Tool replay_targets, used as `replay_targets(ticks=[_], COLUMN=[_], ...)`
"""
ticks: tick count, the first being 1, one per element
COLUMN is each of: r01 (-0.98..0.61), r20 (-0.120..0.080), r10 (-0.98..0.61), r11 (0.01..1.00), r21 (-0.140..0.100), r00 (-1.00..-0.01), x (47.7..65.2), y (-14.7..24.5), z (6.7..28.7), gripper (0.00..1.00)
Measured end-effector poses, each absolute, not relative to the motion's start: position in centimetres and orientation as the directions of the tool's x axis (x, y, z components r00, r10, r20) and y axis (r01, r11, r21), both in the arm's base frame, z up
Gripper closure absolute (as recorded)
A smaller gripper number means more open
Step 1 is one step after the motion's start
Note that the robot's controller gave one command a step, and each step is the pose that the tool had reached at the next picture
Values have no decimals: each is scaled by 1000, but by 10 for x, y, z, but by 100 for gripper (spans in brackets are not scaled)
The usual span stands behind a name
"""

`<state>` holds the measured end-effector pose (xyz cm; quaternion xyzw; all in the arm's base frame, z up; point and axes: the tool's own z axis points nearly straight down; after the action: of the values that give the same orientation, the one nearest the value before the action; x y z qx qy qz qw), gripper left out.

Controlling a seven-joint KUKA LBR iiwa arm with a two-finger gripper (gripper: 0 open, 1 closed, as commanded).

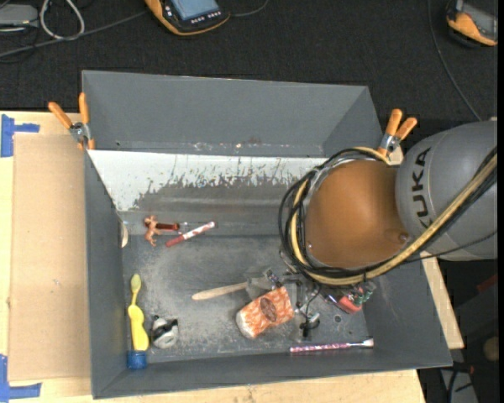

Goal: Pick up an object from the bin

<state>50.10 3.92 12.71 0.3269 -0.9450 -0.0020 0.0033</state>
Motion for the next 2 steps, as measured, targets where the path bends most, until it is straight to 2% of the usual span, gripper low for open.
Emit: replay_targets(ticks=[1, 2], r01=[-507, -635], r20=[6, 1], r10=[-507, -635], r11=[862, 773], r21=[5, 5], r00=[-862, -773], x=[498, 505], y=[42, 42], z=[68, 69], gripper=[0, 100])
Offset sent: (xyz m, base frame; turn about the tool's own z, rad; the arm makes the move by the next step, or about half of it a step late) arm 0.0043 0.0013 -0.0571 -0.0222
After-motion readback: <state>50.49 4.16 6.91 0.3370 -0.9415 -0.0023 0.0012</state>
